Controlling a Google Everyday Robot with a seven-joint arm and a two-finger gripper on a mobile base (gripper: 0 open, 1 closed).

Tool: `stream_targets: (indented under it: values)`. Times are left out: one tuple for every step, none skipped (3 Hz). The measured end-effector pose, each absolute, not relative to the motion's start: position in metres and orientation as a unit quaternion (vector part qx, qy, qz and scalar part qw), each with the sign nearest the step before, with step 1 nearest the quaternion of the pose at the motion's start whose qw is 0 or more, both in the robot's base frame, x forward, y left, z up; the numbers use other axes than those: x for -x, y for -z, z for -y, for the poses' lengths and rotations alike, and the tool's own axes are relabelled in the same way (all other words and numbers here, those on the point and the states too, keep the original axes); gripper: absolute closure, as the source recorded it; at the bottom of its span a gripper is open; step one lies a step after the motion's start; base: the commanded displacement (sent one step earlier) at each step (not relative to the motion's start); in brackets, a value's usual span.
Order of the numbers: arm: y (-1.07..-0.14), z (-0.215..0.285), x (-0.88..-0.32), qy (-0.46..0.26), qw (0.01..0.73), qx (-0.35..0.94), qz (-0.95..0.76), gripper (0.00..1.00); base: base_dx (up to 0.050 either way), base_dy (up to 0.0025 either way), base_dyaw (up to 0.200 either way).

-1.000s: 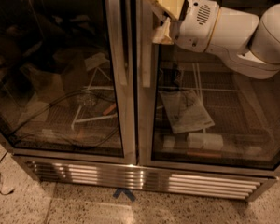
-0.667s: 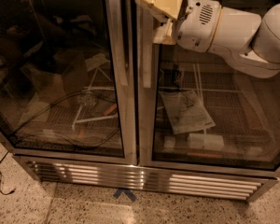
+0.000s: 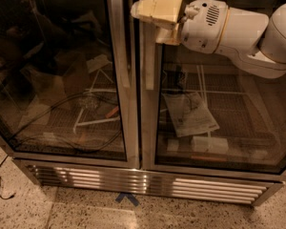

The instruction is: Pick orange can from top drawer and place on counter

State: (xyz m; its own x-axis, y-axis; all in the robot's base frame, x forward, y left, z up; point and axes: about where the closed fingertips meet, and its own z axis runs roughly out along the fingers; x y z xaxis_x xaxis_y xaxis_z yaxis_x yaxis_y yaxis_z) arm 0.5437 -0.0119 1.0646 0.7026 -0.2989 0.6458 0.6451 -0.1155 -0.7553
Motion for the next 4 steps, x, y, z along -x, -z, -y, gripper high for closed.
stream_targets:
  values:
    - [-1.0643,0.0134,-0.5447,0.362,0.652,0.653,0.133,0.92,0.0,0.0,0.0]
    - [-1.0638,0.014,-0.545,0.362,0.652,0.653,0.133,1.0,0.0,0.0,0.0]
    - [-1.0609,0.0169,-0.5466,0.362,0.652,0.653,0.133,1.0,0.0,0.0,0.0]
    - [-1.0598,0.0181,-0.5474,0.362,0.652,0.653,0.133,1.0,0.0,0.0,0.0]
